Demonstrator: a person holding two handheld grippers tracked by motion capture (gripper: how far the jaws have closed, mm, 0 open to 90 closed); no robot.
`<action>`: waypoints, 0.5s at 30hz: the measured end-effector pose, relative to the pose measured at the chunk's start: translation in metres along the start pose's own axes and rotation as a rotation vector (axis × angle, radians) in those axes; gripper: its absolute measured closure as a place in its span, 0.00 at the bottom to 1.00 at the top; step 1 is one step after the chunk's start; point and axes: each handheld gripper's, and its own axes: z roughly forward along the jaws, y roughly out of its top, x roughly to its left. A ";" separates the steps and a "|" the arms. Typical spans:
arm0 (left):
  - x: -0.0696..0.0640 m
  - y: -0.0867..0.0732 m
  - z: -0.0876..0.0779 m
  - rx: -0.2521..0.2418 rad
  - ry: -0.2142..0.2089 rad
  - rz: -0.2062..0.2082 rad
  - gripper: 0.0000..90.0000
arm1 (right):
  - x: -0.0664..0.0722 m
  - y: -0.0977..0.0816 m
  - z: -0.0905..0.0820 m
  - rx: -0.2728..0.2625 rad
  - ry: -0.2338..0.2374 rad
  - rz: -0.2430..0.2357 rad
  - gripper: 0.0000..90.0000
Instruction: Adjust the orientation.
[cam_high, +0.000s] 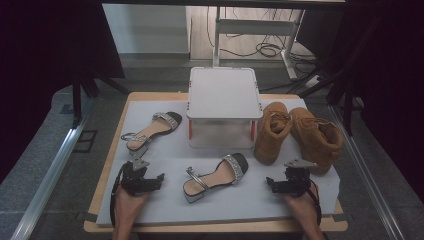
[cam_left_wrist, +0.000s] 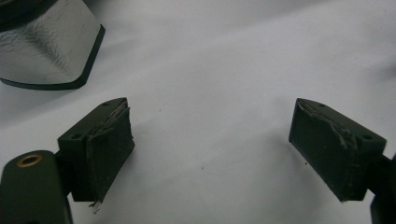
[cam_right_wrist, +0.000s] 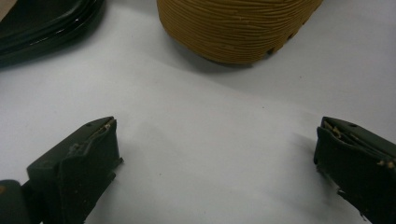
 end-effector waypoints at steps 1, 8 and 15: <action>0.001 0.000 -0.001 -0.001 0.001 0.003 0.14 | 0.000 0.000 0.000 0.000 0.000 0.000 0.00; 0.006 -0.001 -0.006 -0.020 0.008 -0.009 0.15 | 0.000 0.000 0.000 0.000 0.000 0.000 0.00; 0.011 -0.002 -0.012 -0.036 0.014 -0.022 0.15 | 0.000 0.000 0.000 0.000 0.000 0.000 0.00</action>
